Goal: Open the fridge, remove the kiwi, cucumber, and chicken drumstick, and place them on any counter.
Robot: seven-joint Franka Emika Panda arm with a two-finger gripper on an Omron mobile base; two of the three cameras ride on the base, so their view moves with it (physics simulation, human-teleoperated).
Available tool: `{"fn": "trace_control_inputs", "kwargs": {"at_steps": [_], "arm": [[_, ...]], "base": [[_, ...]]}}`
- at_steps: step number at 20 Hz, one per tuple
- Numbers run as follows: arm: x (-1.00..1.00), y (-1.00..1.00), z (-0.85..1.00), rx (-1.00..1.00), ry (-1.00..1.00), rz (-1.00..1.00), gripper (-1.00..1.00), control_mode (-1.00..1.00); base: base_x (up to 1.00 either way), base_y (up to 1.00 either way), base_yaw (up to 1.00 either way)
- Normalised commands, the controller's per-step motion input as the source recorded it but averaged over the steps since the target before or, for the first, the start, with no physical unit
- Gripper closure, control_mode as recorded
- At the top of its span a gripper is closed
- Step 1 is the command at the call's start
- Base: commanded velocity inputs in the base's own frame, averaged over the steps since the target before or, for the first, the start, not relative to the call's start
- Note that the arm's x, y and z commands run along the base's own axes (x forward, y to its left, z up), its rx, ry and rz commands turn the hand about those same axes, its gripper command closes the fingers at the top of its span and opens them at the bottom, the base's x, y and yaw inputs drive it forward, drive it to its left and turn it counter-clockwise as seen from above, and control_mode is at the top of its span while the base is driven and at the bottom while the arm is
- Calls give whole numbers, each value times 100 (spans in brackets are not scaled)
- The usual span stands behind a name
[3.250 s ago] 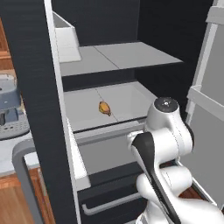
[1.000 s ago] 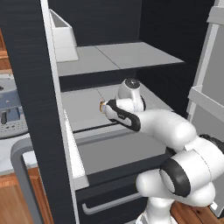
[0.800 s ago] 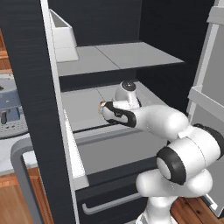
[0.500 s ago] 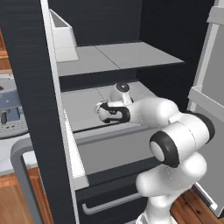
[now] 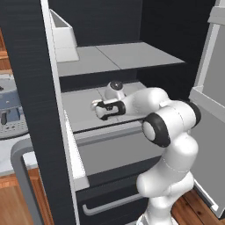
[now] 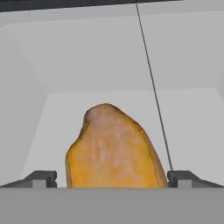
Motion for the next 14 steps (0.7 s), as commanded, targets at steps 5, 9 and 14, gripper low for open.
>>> {"fn": "trace_control_inputs", "kwargs": {"at_steps": [5,9,14], "arm": [[44,0,-34,0,0,0,-100,-100],[3,2,-56,0,0,0,100,-100],[-14,1,-46,0,0,0,100,-100]], "base": [[0,0,0],[0,0,0],[0,0,0]]}}
